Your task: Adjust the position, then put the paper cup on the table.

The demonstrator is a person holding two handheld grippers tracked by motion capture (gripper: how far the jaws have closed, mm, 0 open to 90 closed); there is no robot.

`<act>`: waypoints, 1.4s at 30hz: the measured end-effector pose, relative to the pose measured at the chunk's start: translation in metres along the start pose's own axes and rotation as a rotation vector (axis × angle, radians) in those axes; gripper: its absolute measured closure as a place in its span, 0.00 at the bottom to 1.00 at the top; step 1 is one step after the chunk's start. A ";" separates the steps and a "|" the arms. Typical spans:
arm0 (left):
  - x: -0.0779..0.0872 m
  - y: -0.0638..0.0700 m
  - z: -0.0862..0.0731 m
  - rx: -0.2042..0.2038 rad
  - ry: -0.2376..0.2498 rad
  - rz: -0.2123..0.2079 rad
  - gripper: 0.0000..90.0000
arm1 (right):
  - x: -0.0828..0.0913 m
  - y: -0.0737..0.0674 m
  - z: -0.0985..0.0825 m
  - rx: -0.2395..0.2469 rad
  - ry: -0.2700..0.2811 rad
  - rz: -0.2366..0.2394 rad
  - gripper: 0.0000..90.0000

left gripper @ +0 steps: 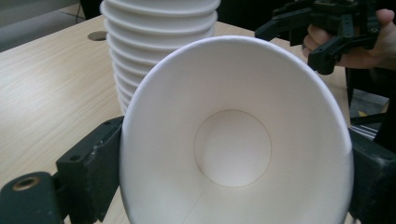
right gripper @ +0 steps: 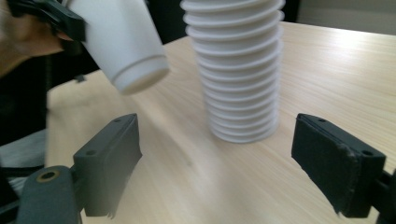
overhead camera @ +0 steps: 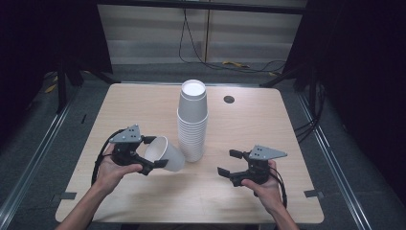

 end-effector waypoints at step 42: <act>-0.006 -0.057 -0.012 0.024 -0.225 0.282 0.10 | -0.002 0.021 -0.012 0.016 -0.054 -0.107 0.19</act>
Point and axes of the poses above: each handheld gripper's, and its own axes: x roughly backward along the jaws, z roughly out of its top, y roughly to its right, the point moved 4 cm from there along -x, roughly forward along the jaws, and after that the axes turned 1 degree about y, right-handed, at the moved point
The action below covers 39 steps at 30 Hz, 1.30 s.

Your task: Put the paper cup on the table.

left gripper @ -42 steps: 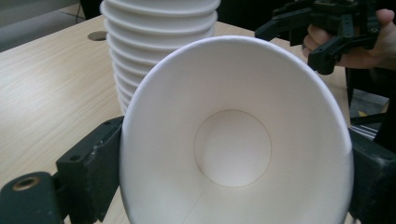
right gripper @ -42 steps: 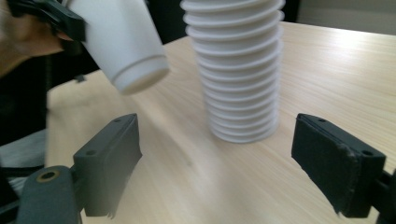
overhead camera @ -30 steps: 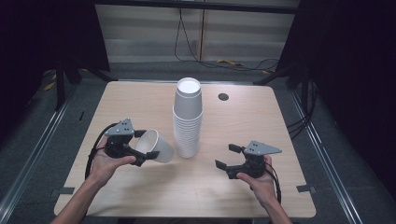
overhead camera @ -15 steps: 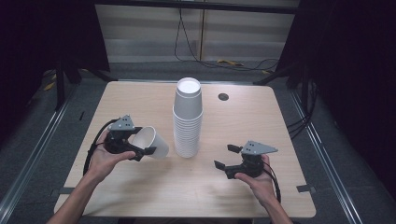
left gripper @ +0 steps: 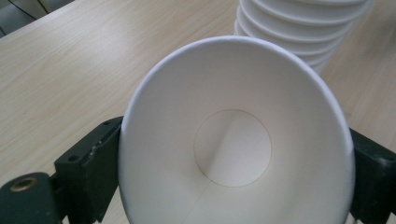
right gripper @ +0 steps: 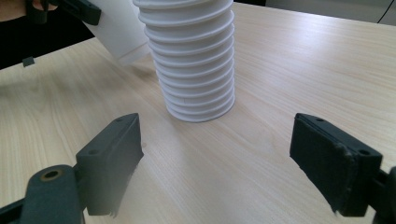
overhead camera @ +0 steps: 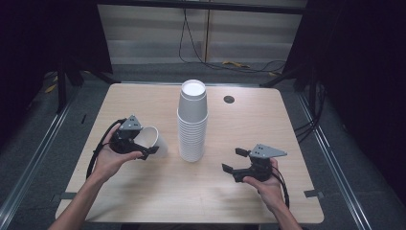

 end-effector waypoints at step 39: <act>-0.050 -0.012 0.010 -0.056 -0.139 0.108 0.06 | 0.001 -0.002 -0.004 -0.014 -0.023 0.009 0.19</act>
Point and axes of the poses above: each handheld gripper's, and its own axes: x roughly backward along the jaws, z roughly out of its top, y roughly to its right, the point moved 4 cm from there along -x, roughly forward along the jaws, and after that the axes turned 1 degree about y, right-handed, at the moved point
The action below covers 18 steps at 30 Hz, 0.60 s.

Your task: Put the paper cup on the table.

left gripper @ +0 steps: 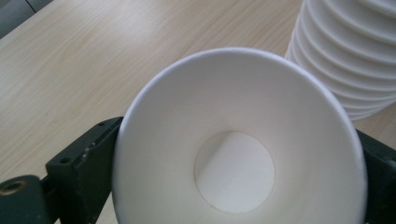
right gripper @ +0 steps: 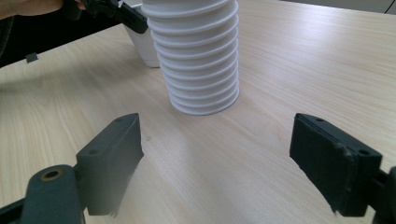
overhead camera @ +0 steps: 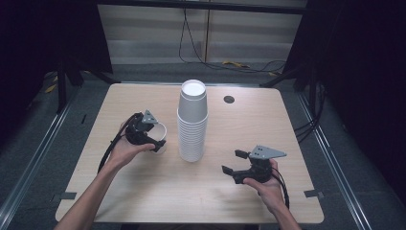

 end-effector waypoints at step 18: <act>-0.012 -0.002 -0.012 0.057 0.008 -0.022 0.08 | -0.001 -0.002 0.000 0.001 -0.009 0.007 0.19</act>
Point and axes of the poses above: each handheld gripper's, and its own axes: x roughly backward along the jaws, z roughly out of its top, y roughly to its right, the point moved 4 cm from there along -x, roughly forward along the jaws, and after that the axes turned 1 degree about y, right-handed, at the moved point
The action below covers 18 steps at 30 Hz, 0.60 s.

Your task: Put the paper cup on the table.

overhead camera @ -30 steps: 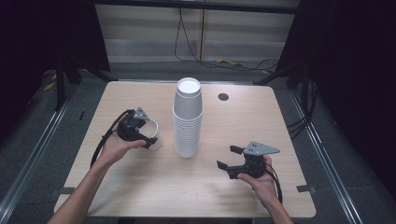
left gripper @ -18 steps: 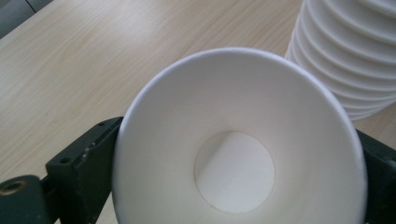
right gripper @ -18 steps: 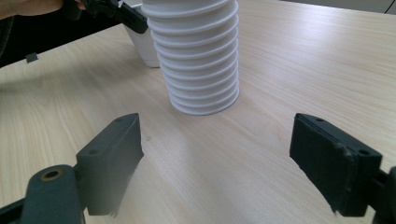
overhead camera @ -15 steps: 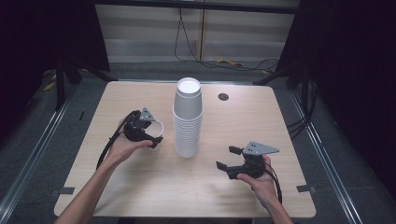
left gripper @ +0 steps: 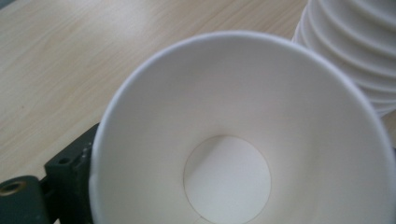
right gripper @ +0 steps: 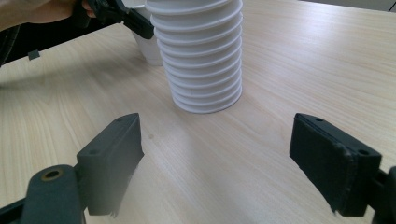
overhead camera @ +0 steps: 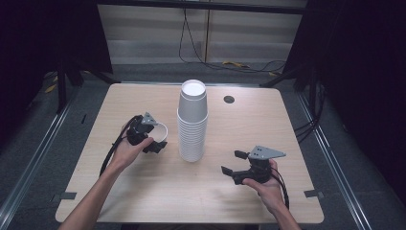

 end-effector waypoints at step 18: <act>-0.006 -0.006 -0.023 0.031 -0.010 -0.061 0.17 | -0.002 -0.001 -0.001 0.001 -0.012 0.007 0.18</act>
Point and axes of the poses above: each handheld gripper's, and its own axes: x roughly backward along the jaws, z roughly out of its top, y roughly to its right, the point moved 4 cm from there along -x, roughly forward along the jaws, and after that the axes turned 1 degree about y, right-handed, at the moved point
